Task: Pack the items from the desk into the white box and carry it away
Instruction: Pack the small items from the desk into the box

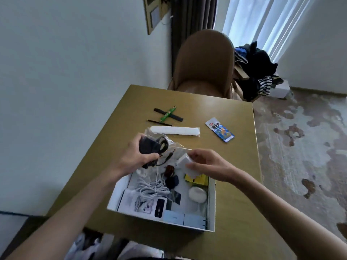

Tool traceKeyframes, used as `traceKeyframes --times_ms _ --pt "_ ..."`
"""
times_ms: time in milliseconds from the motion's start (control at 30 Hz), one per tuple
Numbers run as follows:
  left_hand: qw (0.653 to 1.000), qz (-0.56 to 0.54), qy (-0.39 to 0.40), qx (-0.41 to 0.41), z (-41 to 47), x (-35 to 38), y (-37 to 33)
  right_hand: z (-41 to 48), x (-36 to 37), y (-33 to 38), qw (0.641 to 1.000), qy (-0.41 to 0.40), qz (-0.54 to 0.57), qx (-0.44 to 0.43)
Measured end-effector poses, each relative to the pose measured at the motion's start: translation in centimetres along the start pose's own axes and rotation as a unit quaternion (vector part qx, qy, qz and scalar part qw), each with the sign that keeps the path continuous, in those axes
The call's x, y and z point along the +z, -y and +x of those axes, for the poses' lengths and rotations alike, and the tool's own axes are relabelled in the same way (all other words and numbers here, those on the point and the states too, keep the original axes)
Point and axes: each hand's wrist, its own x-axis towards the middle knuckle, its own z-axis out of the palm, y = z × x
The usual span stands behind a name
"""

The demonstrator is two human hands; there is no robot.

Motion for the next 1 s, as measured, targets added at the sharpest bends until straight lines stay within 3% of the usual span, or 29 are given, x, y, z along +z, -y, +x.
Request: traceKeyframes --times_ms 133,200,400,467,567,800,1000 --pt "0.997 0.045 0.056 -0.009 -3.1 0.3 2.3 -0.8 4.2 -0.7 0.973 0.071 -0.217 -0.033" --pt "0.995 0.077 0.067 -0.004 -3.6 0.4 3.3 -0.9 6.2 -1.3 0.95 0.108 -0.293 -0.008" --pt "0.981 0.145 0.12 0.039 -3.5 -0.4 5.2 -1.0 10.4 -3.4 0.906 0.12 -0.396 0.086" --pt "0.975 0.16 0.144 0.051 -3.2 -0.7 5.7 -0.9 10.3 -3.3 0.907 0.133 -0.386 0.104" --pt "0.96 0.194 0.194 0.057 -2.8 -0.5 6.6 -1.2 9.1 -2.5 0.942 0.115 -0.29 0.123" --pt "0.848 0.388 0.347 0.1 -1.6 0.4 7.0 -2.3 8.6 -1.1 0.967 -0.114 -0.168 0.156" --pt "0.84 0.381 0.36 0.14 -0.7 -0.7 6.5 -2.8 8.9 -0.4 0.968 -0.186 -0.129 0.107"
